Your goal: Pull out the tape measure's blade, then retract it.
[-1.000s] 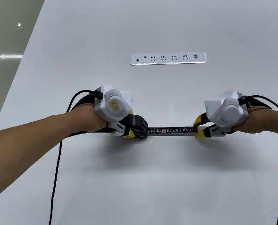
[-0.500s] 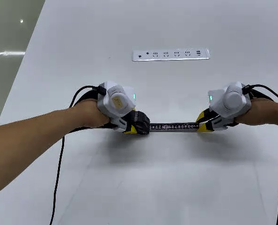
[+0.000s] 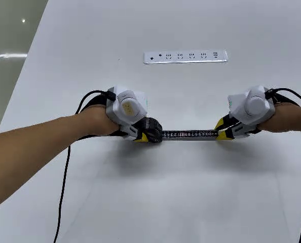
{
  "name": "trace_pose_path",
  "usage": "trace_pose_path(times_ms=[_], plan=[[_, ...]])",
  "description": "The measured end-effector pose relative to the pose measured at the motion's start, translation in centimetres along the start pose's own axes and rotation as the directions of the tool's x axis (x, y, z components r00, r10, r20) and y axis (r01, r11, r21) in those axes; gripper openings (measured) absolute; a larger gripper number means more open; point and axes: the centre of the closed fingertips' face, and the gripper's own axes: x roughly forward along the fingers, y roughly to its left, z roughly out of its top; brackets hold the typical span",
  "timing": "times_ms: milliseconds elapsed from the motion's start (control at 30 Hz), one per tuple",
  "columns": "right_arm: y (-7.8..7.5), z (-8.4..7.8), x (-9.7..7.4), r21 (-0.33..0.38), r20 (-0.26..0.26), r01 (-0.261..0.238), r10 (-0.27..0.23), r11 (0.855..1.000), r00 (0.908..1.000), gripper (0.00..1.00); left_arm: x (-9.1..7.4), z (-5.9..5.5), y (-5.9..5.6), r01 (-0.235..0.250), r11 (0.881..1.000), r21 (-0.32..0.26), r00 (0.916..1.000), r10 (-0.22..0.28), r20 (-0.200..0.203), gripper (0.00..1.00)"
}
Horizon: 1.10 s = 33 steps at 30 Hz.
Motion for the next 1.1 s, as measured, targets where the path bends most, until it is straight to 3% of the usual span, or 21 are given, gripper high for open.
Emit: trace_pose_path(times_ms=[1100], plan=[[0.2, -3.9, -1.9, 0.039, -0.045, 0.017, -0.015, 0.999, 0.9989, 0.1, 0.1, -0.2, 0.1, -0.002, 1.0, 0.001, 1.0, 0.002, -0.007, 0.33]])
